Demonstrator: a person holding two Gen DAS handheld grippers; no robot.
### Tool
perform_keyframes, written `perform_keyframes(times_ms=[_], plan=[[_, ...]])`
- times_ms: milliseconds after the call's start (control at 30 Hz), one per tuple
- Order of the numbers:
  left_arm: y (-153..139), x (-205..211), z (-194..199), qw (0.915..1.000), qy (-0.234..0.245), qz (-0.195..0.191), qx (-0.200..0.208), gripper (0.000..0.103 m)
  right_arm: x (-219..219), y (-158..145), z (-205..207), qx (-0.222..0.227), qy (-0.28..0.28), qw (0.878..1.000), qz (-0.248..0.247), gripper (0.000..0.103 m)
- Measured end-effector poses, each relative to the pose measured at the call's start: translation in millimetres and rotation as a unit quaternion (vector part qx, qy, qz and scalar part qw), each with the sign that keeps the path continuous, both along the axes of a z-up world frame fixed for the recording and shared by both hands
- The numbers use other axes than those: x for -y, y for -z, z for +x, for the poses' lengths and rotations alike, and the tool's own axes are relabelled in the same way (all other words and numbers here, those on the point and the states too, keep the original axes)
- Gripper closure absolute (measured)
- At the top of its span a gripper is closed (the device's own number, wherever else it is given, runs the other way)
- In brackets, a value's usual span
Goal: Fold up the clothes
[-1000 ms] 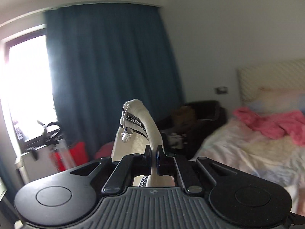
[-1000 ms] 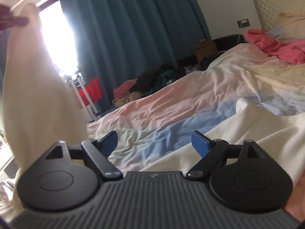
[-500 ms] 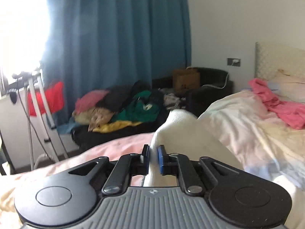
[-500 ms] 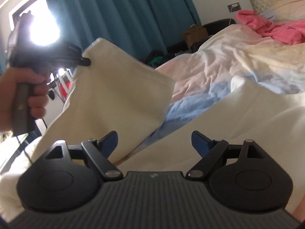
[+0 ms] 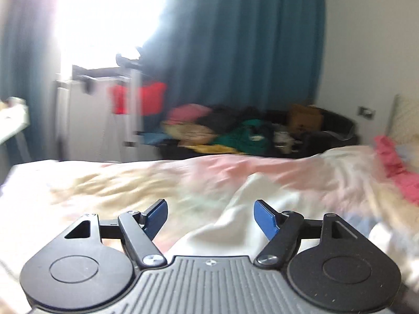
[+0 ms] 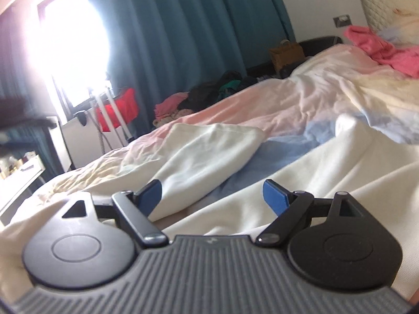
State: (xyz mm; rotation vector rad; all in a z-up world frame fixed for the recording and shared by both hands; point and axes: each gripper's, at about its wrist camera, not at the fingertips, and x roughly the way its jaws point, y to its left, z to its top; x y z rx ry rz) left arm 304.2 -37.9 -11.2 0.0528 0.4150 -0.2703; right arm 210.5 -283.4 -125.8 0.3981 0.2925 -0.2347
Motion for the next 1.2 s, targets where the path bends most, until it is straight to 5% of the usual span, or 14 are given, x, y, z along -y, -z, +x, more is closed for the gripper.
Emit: perform_keyframes(times_ms=[100, 367, 733, 933, 1200], plan=[[13.3, -28.0, -66.6, 0.9984, -0.044, 0.029, 0.02, 0.023, -8.4, -7.2, -5.8, 0.002, -0.007, 1.0, -0.016, 0.018], [16.6, -95.7, -139.4, 0.9914, -0.119, -0.055, -0.001, 0.023, -34.4, -24.3, -29.9, -0.019, -0.033, 0.998, -0.046, 0.018], [2.4, -123.6, -174.5, 0.9868, -0.116, -0.112, -0.01, 0.023, -42.1, -8.7, -45.3, -0.076, -0.036, 0.996, -0.011, 0.018], [4.5, -131.0, -173.6, 0.985, -0.132, -0.109, -0.021, 0.023, -32.4, -7.0, -43.4, -0.081, -0.022, 0.996, 0.032, 0.018], [26.2, -157.2, -152.2, 0.9677, -0.156, -0.176, -0.09, 0.023, 8.0, -15.8, 9.2, -0.066, -0.015, 0.988, 0.14, 0.018]])
